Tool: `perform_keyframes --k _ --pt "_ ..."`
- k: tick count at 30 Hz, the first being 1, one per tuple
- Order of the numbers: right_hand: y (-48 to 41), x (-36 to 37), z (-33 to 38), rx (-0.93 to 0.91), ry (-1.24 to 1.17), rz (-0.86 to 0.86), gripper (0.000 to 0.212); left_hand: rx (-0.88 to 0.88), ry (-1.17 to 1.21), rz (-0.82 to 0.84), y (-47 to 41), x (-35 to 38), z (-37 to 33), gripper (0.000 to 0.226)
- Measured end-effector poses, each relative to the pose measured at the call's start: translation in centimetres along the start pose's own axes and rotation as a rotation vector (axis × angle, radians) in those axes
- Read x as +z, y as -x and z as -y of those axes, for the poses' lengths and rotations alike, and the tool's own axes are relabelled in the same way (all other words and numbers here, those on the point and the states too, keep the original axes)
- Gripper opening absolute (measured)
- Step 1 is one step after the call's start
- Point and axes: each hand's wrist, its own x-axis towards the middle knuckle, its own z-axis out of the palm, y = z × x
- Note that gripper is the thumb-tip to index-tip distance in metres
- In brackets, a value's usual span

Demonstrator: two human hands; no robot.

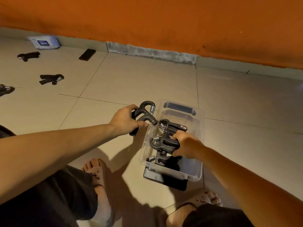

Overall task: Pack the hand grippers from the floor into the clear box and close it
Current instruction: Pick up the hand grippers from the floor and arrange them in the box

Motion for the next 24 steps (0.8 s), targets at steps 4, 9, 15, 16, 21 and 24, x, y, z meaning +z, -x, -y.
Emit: perform_keyframes --k 4,9,15,16,21,24 --pt "-0.7 2.2 -1.5 -0.048 -0.038 0.051 0.076 -0.076 0.124 -0.033 1.1 1.4 0.8 0.054" --pt "-1.3 4.1 -2.3 -0.082 -0.027 0.133 0.079 -0.092 0.195 -0.058 2.8 3.1 0.8 0.058" --pt "-2.5 6.3 -2.4 -0.126 0.032 0.169 0.077 -0.073 0.202 -0.049 3.5 4.3 0.4 0.063" --pt "-2.6 6.7 -2.4 -0.122 0.036 0.161 0.076 -0.067 0.194 -0.046 3.5 4.5 0.5 0.063" --pt "-2.9 7.8 -2.5 -0.121 0.068 0.141 0.067 -0.059 0.169 -0.028 3.8 5.0 1.2 0.060" --pt "-2.9 8.1 -2.4 -0.136 0.095 0.128 0.061 -0.061 0.185 -0.022 3.6 5.1 1.1 0.054"
